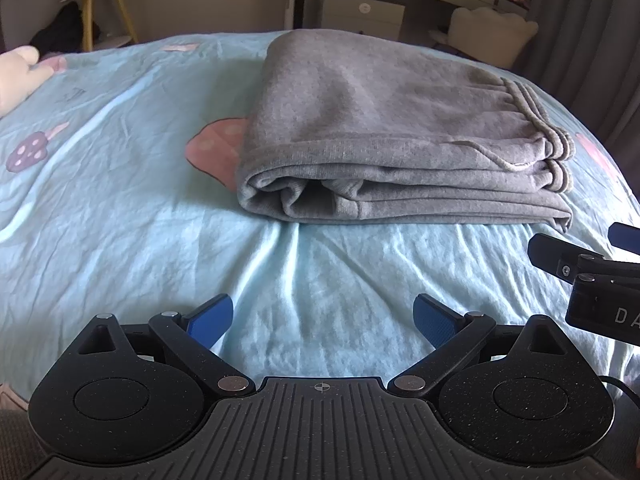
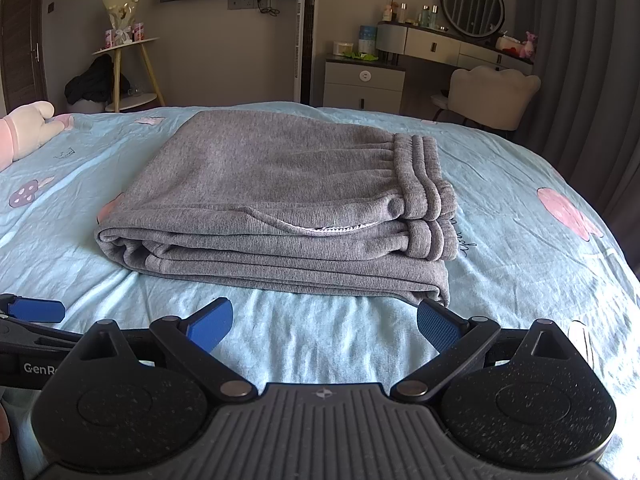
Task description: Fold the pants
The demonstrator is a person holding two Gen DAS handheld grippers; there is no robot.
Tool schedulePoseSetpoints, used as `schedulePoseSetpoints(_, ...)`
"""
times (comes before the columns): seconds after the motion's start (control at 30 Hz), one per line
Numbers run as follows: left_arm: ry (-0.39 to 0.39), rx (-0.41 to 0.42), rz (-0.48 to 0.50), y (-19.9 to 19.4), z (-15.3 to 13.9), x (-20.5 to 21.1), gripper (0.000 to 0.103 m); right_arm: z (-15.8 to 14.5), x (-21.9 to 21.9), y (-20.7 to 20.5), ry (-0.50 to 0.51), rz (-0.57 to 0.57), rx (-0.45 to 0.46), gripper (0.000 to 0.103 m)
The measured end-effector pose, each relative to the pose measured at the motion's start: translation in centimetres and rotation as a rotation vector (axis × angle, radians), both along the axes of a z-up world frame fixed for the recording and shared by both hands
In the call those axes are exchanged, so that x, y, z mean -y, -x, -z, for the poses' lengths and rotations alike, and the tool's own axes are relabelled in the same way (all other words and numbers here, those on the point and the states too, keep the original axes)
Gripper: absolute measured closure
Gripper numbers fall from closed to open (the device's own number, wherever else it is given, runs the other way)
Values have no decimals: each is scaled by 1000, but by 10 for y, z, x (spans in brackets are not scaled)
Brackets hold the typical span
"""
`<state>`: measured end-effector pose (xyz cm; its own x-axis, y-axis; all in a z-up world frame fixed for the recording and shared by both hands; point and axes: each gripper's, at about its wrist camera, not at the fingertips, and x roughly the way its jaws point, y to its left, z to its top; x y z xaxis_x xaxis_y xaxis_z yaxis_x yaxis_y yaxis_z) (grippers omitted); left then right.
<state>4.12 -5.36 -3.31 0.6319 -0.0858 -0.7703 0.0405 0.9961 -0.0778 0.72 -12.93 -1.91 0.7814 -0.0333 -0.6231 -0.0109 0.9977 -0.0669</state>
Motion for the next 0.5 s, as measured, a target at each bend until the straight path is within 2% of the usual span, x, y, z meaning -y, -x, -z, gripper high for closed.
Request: schedulePoseSetpoints(0.5,4,0,2,0,0,0,3,0,0,0,-2,1,0,4)
